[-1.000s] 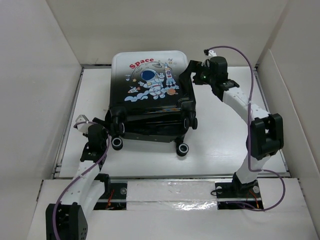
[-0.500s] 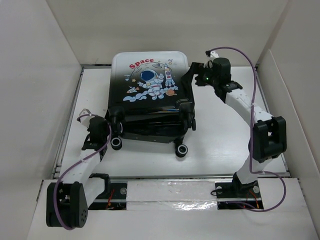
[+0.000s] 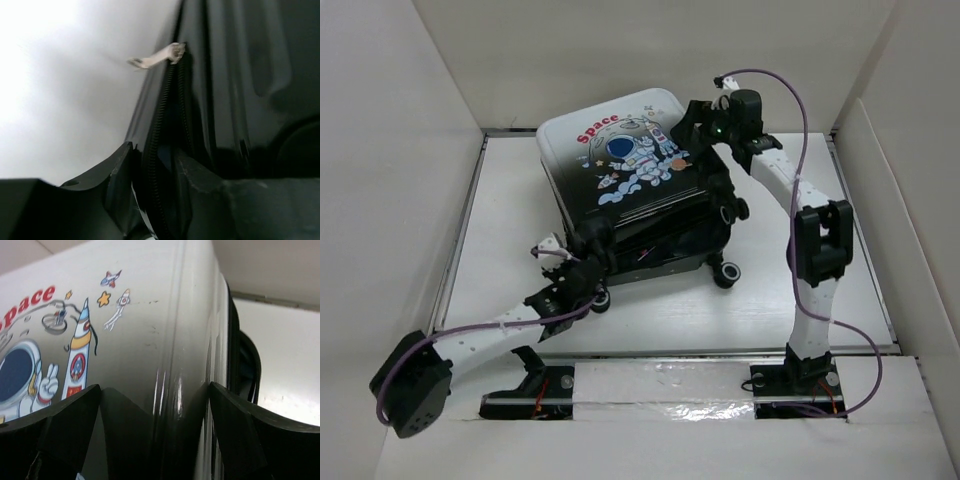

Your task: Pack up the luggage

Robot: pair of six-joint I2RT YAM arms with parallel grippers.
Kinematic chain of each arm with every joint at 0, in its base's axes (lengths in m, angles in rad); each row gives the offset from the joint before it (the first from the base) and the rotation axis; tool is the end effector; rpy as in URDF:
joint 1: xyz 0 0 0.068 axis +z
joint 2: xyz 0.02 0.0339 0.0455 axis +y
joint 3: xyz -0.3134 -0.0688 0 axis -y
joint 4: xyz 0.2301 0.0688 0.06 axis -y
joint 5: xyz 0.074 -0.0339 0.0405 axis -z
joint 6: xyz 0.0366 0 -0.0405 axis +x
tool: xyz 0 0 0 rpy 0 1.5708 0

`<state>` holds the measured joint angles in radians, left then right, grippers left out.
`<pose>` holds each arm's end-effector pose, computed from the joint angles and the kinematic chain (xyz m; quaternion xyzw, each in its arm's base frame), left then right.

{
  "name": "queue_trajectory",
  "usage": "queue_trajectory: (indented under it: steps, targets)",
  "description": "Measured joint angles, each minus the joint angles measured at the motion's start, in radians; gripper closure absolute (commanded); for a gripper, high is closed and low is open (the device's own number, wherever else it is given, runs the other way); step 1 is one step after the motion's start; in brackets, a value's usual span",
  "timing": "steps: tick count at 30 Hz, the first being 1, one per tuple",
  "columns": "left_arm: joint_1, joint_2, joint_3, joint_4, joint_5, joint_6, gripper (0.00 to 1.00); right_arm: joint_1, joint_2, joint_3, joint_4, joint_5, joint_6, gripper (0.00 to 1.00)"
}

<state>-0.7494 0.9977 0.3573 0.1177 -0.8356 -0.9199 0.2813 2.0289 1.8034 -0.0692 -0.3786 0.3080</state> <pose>0.1326 -0.0863 0.2383 -0.2697 0.7712 -0.1030 0.5674 0.4762 0.1517 0.3702 -0.1015 0.7903 0.3145 0.5159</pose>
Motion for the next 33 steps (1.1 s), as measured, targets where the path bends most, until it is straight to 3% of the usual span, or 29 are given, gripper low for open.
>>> queue_trajectory:
  steps: [4, 5, 7, 8, 9, 11, 12, 17, 20, 21, 22, 23, 24, 26, 27, 28, 29, 33]
  targets:
    - [-0.257, 0.099, 0.067, -0.089, -0.160, -0.107, 1.00, 0.003, 0.128, 0.217, -0.088, -0.002, -0.042, 0.06]
    - [-0.307, 0.133, 0.094, -0.115, -0.186, -0.129, 0.94, 0.004, 0.151, 0.262, -0.113, -0.002, -0.054, 0.05]
    - [-0.385, 0.198, 0.147, -0.167, -0.218, -0.163, 0.71, 0.005, 0.179, 0.323, -0.150, 0.002, -0.073, 0.03]
    - [-0.421, 0.230, 0.181, -0.199, -0.223, -0.176, 0.39, 0.005, 0.186, 0.343, -0.161, 0.002, -0.079, 0.00]
    - [-0.446, 0.249, 0.206, -0.235, -0.224, -0.178, 0.26, 0.005, 0.188, 0.355, -0.167, 0.008, -0.090, 0.00]
    - [-0.504, 0.271, 0.244, -0.249, -0.145, -0.198, 0.08, 0.003, 0.189, 0.370, -0.167, 0.011, -0.103, 0.00]
    - [-0.529, 0.284, 0.262, -0.250, -0.106, -0.206, 0.07, 0.004, 0.183, 0.372, -0.175, -0.002, -0.103, 0.00]
    - [-0.624, 0.192, 0.277, -0.311, 0.114, -0.194, 0.06, 0.039, 0.059, 0.242, -0.211, -0.072, -0.076, 0.00]
    - [-0.623, 0.023, 0.271, -0.400, 0.157, -0.192, 0.20, 0.053, -0.033, 0.188, -0.232, -0.114, -0.061, 0.06]
    - [-0.621, -0.045, 0.272, -0.430, 0.155, -0.199, 0.52, 0.054, -0.060, 0.177, -0.232, -0.121, -0.060, 0.10]
    - [-0.616, -0.117, 0.272, -0.462, 0.153, -0.213, 0.67, 0.054, -0.085, 0.167, -0.232, -0.126, -0.059, 0.17]
    - [-0.616, -0.189, 0.274, -0.497, 0.147, -0.219, 0.86, 0.052, -0.111, 0.149, -0.225, -0.126, -0.061, 0.37]
    - [-0.615, -0.256, 0.275, -0.525, 0.142, -0.230, 0.90, 0.047, -0.141, 0.122, -0.218, -0.124, -0.063, 0.50]
    - [-0.613, -0.364, 0.276, -0.570, 0.123, -0.232, 0.93, 0.039, -0.208, 0.049, -0.199, -0.110, -0.062, 0.89]
    - [-0.612, -0.452, 0.280, -0.593, 0.105, -0.229, 0.92, 0.032, -0.248, -0.005, -0.185, -0.096, -0.057, 0.95]
    - [-0.612, -0.499, 0.286, -0.601, 0.084, -0.222, 0.90, 0.026, -0.286, -0.056, -0.183, -0.080, -0.048, 0.99]
    - [-0.611, -0.544, 0.300, -0.603, 0.051, -0.211, 0.82, 0.019, -0.337, -0.121, -0.172, -0.061, -0.041, 1.00]
    - [-0.610, -0.564, 0.364, -0.528, -0.128, -0.093, 0.72, -0.015, -0.598, -0.450, -0.072, 0.045, 0.009, 1.00]
